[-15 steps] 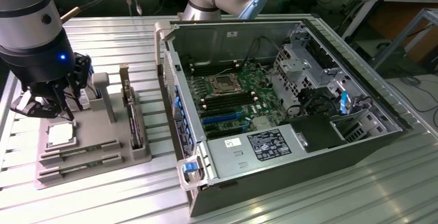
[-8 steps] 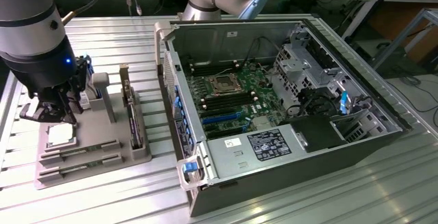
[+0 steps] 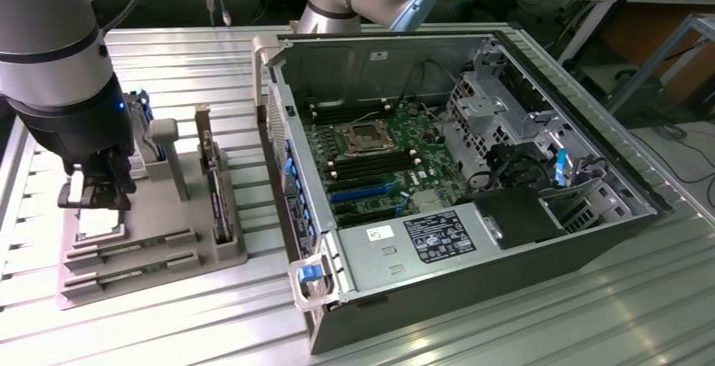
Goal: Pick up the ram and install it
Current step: 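Pick up the ram and move it above insertion slot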
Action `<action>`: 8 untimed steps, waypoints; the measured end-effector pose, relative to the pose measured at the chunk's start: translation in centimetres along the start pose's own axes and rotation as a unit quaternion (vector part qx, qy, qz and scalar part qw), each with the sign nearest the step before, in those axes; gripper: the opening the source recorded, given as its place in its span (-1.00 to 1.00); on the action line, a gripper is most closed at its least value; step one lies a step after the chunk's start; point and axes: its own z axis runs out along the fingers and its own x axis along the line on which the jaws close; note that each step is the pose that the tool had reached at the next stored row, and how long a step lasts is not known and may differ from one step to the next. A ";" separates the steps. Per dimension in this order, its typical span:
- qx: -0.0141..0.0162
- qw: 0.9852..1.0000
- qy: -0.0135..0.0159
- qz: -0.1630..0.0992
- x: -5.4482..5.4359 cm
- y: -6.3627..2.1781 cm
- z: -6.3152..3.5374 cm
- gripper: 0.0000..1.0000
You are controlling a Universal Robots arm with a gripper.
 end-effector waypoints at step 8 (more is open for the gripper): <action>-0.002 0.996 0.004 -0.085 0.0 -0.04 0.87 -0.42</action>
